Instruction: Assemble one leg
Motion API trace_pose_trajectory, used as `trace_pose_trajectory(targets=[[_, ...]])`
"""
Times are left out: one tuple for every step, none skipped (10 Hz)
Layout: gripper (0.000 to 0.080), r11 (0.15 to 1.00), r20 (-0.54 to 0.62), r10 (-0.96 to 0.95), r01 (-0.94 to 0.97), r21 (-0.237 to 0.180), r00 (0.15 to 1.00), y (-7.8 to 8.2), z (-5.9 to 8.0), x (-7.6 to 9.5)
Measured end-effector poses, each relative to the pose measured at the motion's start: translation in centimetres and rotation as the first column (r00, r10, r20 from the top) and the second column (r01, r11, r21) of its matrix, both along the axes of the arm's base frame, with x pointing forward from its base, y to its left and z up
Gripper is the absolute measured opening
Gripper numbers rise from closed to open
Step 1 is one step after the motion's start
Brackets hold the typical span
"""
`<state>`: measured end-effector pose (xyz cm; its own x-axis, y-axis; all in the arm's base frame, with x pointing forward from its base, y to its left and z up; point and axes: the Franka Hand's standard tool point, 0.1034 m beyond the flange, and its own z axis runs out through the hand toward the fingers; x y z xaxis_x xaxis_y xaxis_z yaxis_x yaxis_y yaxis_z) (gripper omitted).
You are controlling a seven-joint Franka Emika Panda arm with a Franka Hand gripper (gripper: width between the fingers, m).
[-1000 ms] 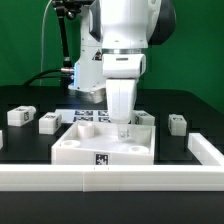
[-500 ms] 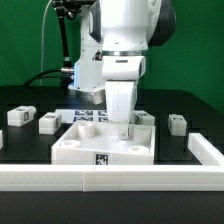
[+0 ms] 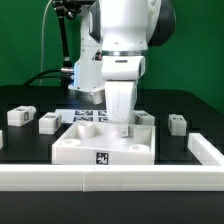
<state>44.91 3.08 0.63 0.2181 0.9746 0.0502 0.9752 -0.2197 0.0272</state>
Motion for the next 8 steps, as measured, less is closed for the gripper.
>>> trace_pose_trajectory(targets=[[0.0057,1.000,0.000,0.000,0.000,0.000,1.000,0.0,0.0,0.0],[0.0057,1.000,0.000,0.000,0.000,0.000,1.000,0.0,0.0,0.0],[0.0057,1.000,0.000,0.000,0.000,0.000,1.000,0.0,0.0,0.0],[0.0058,1.000,0.000,0.000,0.000,0.000,1.000,0.0,0.0,0.0],[0.0058,0.999,0.000,0.034,-0.034,-0.003,0.999,0.0,0.0,0.1],[0.0058,0.995,0.000,0.103,-0.103,-0.010,0.995,0.0,0.0,0.4],[0.0058,0.989,0.001,0.148,-0.147,-0.017,0.989,0.2,0.0,1.0],[0.0058,0.984,0.005,0.175,-0.175,-0.021,0.985,0.4,0.0,1.3]])
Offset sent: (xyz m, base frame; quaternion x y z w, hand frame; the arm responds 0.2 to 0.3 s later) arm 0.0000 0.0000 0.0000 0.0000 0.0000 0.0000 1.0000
